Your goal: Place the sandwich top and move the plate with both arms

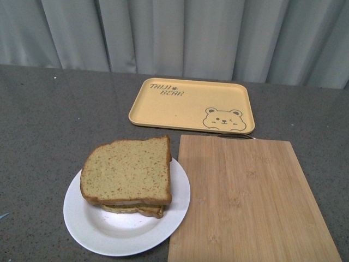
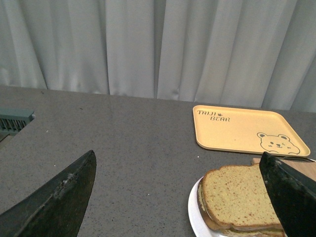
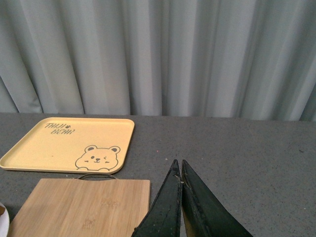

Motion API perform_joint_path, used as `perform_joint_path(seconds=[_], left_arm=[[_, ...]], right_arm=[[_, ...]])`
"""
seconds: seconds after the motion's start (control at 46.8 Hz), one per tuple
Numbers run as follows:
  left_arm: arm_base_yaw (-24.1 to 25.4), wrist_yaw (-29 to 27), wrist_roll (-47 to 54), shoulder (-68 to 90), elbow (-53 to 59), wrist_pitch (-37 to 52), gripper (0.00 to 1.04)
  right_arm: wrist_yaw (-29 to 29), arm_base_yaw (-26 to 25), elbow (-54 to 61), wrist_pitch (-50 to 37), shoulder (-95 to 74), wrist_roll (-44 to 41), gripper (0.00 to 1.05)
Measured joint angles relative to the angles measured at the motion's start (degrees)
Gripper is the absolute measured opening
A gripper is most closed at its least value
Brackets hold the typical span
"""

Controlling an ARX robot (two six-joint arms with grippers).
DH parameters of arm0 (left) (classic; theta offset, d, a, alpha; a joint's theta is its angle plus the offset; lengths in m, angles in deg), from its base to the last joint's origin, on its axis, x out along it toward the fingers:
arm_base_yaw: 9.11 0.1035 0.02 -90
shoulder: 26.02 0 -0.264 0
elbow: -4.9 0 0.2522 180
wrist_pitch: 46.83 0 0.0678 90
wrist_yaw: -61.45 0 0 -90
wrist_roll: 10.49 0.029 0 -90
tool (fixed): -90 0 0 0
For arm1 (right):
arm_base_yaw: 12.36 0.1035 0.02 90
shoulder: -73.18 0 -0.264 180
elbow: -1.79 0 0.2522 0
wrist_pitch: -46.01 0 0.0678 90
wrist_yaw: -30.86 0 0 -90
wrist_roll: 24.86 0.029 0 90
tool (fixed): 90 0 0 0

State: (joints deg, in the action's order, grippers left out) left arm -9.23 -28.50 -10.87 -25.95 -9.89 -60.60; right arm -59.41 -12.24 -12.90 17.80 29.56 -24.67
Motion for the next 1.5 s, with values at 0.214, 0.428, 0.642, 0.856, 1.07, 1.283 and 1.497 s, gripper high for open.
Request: perform_joint_path(seconds=[0.214,0.428,0.642,0.856,1.07,1.283,1.497], left_arm=[[0.0,-0.1,0.0,0.0,0.0,0.0,0.98],[0.0,0.0,0.0,0.0,0.0,0.0,0.98],[0.0,0.0,0.0,0.0,0.0,0.0,0.98],[0.0,-0.1,0.0,0.0,0.0,0.0,0.98],[0.0,0.0,0.0,0.0,0.0,0.0,0.98],[0.0,-0.1,0.0,0.0,0.0,0.0,0.98],[0.0,0.0,0.0,0.0,0.0,0.0,0.98]], right_arm=[[0.4,0.0,0.7,8.7,9.7,0.0,0.01],[0.3,0.0,0.7,16.0,17.5,0.0,0.01],[0.3,0.0,0.7,22.4,24.1,0.0,0.01],[0.4,0.0,0.7,27.7,29.6,0.0,0.01],[0.4,0.0,0.7,30.5,32.4,0.0,0.01],[0.4,0.0,0.7,41.4,41.6,0.0,0.01],[0.4,0.0,0.7,41.9,43.4,-0.1,0.19]])
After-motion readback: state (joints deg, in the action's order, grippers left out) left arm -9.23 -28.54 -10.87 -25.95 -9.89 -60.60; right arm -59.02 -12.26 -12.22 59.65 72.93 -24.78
